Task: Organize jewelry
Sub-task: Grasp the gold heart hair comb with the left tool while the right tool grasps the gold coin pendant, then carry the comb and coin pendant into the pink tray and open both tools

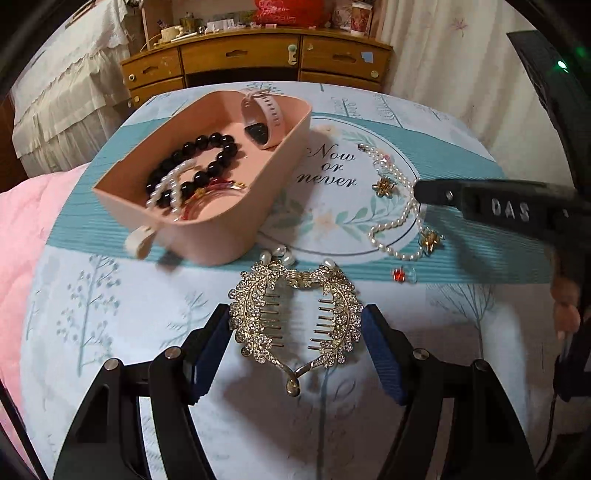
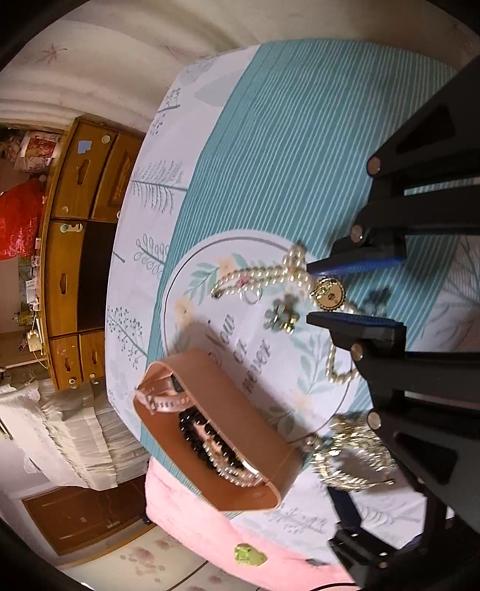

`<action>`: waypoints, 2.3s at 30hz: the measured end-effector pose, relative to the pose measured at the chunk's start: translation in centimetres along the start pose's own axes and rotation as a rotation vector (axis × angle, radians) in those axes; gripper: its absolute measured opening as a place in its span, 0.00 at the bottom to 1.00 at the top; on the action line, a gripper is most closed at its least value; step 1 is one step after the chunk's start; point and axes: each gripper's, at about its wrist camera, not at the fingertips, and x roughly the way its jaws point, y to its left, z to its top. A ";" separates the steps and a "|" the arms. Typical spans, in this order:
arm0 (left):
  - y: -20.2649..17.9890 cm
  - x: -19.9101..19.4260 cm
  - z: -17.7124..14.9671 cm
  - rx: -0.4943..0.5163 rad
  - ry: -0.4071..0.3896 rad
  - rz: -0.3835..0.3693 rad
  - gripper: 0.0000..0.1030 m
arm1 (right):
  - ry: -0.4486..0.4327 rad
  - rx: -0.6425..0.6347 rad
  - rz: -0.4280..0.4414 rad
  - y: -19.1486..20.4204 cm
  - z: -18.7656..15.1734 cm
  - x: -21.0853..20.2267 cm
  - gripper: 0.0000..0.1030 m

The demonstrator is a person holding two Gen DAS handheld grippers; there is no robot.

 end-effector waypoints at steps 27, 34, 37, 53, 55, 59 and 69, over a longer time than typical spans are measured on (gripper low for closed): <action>7.6 -11.6 4.8 0.123 -0.180 -0.058 0.68 | 0.062 0.146 0.263 7.8 6.1 -0.9 0.19; 9.5 -10.9 8.0 0.148 -0.206 -0.144 0.68 | 0.031 0.284 0.264 7.6 8.1 -1.2 0.19; 10.1 -9.6 9.4 0.166 -0.179 -0.185 0.68 | 0.018 0.366 0.265 7.2 8.8 -1.0 0.19; 11.8 -4.3 12.0 0.173 -0.003 -0.244 0.75 | 0.029 0.664 0.298 5.3 8.7 1.2 0.47; 11.6 -4.2 12.0 0.169 0.005 -0.238 0.75 | 0.031 0.677 0.289 4.9 8.5 1.1 0.47; 11.1 -4.5 11.9 0.164 0.002 -0.234 0.75 | 0.040 0.697 0.281 4.1 7.6 0.7 0.47; 8.8 -5.8 11.6 0.073 0.007 -0.333 0.75 | 0.116 0.690 0.181 0.9 3.7 0.1 0.47</action>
